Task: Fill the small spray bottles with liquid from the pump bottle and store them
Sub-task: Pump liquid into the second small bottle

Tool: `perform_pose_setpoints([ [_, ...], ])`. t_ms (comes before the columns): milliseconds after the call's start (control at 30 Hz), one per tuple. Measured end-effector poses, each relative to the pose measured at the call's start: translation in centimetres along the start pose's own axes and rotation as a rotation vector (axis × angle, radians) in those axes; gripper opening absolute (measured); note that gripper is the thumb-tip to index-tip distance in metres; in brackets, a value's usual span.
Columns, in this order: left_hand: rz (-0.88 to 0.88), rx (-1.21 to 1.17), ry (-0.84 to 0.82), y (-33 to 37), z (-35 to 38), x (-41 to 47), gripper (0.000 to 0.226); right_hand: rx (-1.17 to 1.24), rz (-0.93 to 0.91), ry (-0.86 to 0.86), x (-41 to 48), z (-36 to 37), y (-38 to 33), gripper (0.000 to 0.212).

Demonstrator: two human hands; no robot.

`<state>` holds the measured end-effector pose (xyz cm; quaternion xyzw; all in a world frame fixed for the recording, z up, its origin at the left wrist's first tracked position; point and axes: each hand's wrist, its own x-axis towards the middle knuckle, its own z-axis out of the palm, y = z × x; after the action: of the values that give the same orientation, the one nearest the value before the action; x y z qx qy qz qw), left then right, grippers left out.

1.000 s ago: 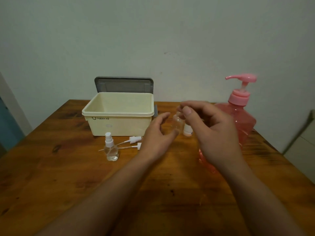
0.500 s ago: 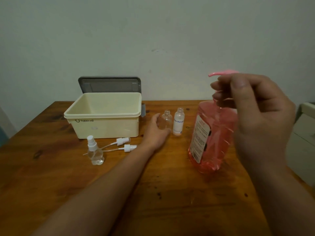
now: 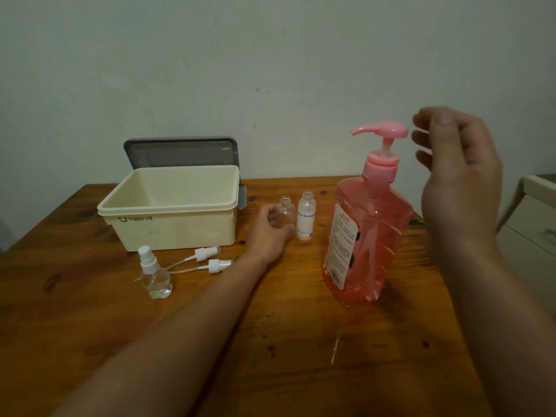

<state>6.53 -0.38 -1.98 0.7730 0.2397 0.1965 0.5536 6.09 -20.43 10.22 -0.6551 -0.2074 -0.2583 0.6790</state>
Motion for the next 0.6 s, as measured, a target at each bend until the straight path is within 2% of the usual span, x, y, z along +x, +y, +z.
perform_pose_setpoints([
  [133, -0.006, -0.032, 0.022, -0.2, -0.2, -0.1, 0.051, -0.039, 0.140, -0.161, 0.5, 0.5, -0.5, 0.033],
  [367, 0.026, -0.115, 0.064, 0.2, -1.5, -0.9, 0.051, -0.115, 0.228, -0.289, 1.1, 1.0, -0.9, 0.050],
  [600, 0.187, -0.230, 0.047, 3.0, -2.6, -4.2, 0.051, -0.084, 0.339, -0.366, 1.3, 1.2, -0.6, 0.060],
])
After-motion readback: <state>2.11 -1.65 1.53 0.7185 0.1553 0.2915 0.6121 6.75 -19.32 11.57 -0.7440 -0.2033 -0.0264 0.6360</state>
